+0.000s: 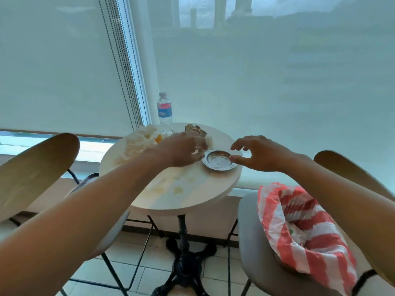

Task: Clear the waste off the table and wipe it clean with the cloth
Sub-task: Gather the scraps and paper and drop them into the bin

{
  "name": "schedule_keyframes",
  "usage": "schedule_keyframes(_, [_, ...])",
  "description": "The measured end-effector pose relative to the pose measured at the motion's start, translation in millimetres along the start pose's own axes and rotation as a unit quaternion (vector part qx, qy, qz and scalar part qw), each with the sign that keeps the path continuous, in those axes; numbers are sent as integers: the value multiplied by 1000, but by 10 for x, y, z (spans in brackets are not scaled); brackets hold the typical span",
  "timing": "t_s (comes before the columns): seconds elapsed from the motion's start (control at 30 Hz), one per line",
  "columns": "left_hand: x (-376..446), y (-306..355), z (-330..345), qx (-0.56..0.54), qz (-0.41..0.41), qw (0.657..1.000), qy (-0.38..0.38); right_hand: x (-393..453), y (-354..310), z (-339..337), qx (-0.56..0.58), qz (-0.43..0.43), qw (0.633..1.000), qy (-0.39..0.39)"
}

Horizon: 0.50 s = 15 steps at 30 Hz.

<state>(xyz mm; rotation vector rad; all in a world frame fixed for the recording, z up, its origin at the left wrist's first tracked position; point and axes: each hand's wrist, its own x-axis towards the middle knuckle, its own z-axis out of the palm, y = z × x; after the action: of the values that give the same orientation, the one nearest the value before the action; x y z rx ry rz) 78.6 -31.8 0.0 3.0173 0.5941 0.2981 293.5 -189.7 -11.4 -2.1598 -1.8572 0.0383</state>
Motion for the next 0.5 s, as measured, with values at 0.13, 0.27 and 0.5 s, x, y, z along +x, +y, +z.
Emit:
schedule_keyframes(0.13, [-253,-391,-62,1,-5,1000,4,226,-389,91,-1,-8,1000,-2])
schedule_keyframes(0.27, [-450,-779,-145,-5,-19,1000,2,427,-713,202,4,-8,1000,4])
schedule_keyframes(0.5, [-771,-1522,-172,-18,-27,999,21,757,-1280,433,14,-18,1000,5])
